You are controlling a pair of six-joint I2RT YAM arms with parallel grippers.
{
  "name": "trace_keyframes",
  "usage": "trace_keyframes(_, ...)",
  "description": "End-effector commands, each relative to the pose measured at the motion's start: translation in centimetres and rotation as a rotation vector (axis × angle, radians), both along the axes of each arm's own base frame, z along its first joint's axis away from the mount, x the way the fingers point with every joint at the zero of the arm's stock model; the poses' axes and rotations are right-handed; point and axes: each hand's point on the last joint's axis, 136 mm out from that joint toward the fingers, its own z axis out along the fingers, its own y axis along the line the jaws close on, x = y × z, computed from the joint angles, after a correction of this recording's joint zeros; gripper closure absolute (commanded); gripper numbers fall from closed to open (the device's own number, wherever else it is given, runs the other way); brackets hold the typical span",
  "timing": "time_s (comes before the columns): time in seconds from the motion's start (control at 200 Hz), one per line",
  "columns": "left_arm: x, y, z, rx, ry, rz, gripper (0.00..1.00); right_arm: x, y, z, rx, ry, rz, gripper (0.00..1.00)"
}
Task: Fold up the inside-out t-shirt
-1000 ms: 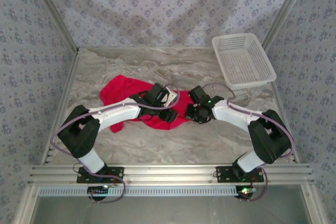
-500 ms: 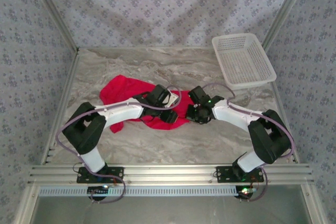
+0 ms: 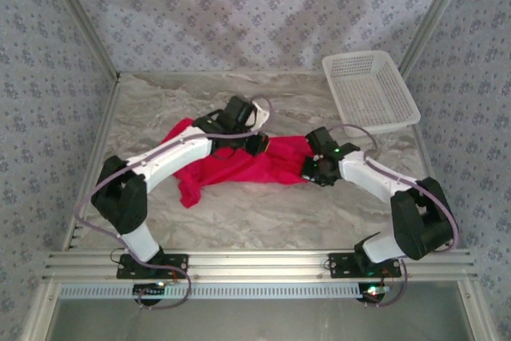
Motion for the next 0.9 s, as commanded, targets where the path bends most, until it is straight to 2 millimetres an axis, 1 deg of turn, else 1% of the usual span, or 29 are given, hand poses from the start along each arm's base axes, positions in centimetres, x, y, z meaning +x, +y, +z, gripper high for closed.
trace_keyframes(0.0, -0.5, -0.1, 3.9, -0.120, 0.008, -0.004, 1.00, -2.2, -3.8, -0.5, -0.082, 0.061, -0.034, 1.00)
trace_keyframes(0.075, -0.6, -0.5, 2.8, -0.147, 0.041, -0.003, 1.00, -1.7, -4.0, -0.2, -0.069, 0.032, -0.042, 1.00)
trace_keyframes(0.21, -1.6, -2.2, -0.8, -0.178, 0.151, -0.020, 1.00, -1.9, -2.7, -0.4, -0.036, 0.044, -0.010, 1.00)
trace_keyframes(0.29, -2.4, -3.0, -2.2, -0.187, 0.171, -0.021, 1.00, -2.1, -2.4, -0.3, -0.037, 0.064, 0.003, 1.00)
trace_keyframes(0.335, -2.6, -3.4, -2.8, -0.192, 0.183, -0.016, 1.00, -2.2, -2.3, 0.3, -0.041, 0.064, 0.008, 0.89)
trace_keyframes(0.405, -2.9, -3.8, -3.5, -0.192, 0.201, -0.014, 1.00, -2.0, -1.6, 1.8, -0.033, 0.033, 0.026, 0.76)
trace_keyframes(0.505, -3.1, -4.4, -3.6, -0.193, 0.206, -0.020, 1.00, -1.7, 0.4, 4.3, 0.004, -0.034, 0.068, 0.71)
trace_keyframes(0.53, -3.1, -4.4, -3.6, -0.192, 0.205, -0.022, 1.00, -1.6, 1.0, 4.8, 0.021, -0.051, 0.079, 0.70)
trace_keyframes(0.59, -3.0, -4.5, -3.6, -0.190, 0.205, -0.023, 1.00, -1.3, 3.4, 5.7, 0.083, -0.092, 0.117, 0.72)
trace_keyframes(0.645, -3.0, -4.5, -3.4, -0.187, 0.204, -0.022, 1.00, -0.9, 5.6, 5.8, 0.142, -0.109, 0.144, 0.74)
trace_keyframes(0.705, -3.0, -4.5, -3.2, -0.187, 0.202, -0.024, 1.00, 0.3, 7.9, 5.7, 0.196, -0.132, 0.169, 0.78)
trace_keyframes(0.844, -3.1, -4.0, -2.5, -0.177, 0.185, -0.018, 1.00, 3.5, 10.2, 4.0, 0.187, -0.094, 0.183, 0.90)
trace_keyframes(0.894, -3.1, -3.8, -2.2, -0.177, 0.179, -0.015, 1.00, 4.8, 11.1, 3.7, 0.202, -0.103, 0.176, 0.91)
